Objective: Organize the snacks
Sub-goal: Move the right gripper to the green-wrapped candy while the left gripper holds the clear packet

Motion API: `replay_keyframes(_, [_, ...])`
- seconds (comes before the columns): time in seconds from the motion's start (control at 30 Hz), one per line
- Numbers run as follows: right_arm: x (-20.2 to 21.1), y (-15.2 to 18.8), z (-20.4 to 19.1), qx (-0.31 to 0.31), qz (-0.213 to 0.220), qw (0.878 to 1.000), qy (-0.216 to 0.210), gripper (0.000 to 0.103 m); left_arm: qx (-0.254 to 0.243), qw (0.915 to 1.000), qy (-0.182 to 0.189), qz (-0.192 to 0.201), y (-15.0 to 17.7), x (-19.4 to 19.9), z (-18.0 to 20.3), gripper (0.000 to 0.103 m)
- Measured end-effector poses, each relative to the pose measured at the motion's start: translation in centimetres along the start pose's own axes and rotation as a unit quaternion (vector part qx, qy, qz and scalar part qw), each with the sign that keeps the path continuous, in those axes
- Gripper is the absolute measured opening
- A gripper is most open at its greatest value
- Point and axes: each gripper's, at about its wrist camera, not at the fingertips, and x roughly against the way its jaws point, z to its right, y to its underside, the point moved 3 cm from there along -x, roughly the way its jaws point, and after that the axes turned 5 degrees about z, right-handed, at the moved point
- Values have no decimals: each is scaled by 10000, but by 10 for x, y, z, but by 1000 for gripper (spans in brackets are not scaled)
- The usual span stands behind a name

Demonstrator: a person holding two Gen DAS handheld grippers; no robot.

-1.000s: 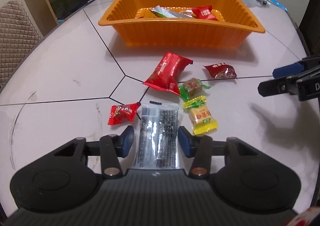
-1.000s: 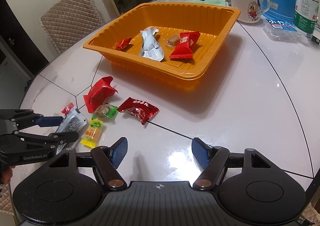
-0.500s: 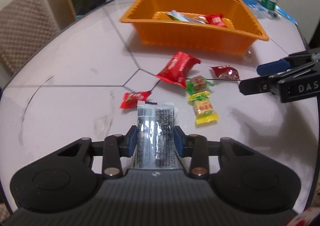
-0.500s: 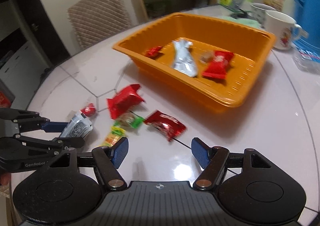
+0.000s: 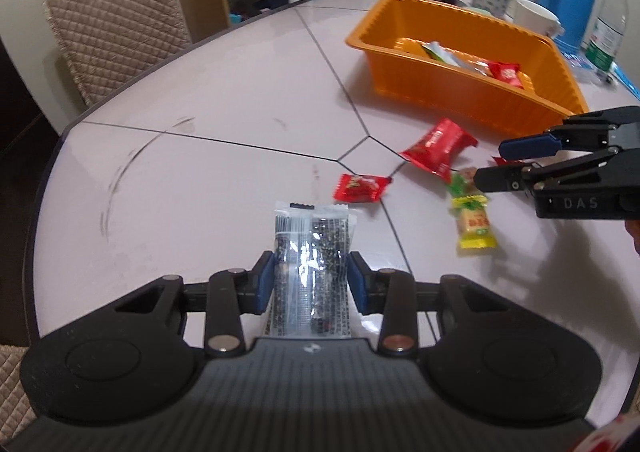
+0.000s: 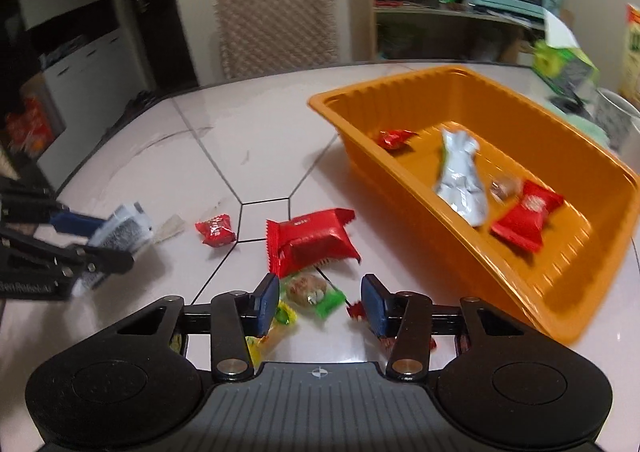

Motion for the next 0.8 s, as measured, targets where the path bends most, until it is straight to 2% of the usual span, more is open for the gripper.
replay_keyframes(0.3, [-24, -3, 7, 478, -198, 9969, -585, 42, 206, 9998, 2, -84, 1, -2, -11, 36])
replay_keyframes(0.57, [-31, -1, 3, 559, -330, 9956, -671, 38, 215, 9997, 6, -99, 1, -4, -11, 36])
replay_keyframes(0.8, [-25, 5, -13, 423, -559, 9964, -484, 38, 223, 9997, 9, -109, 0, -5, -10, 36])
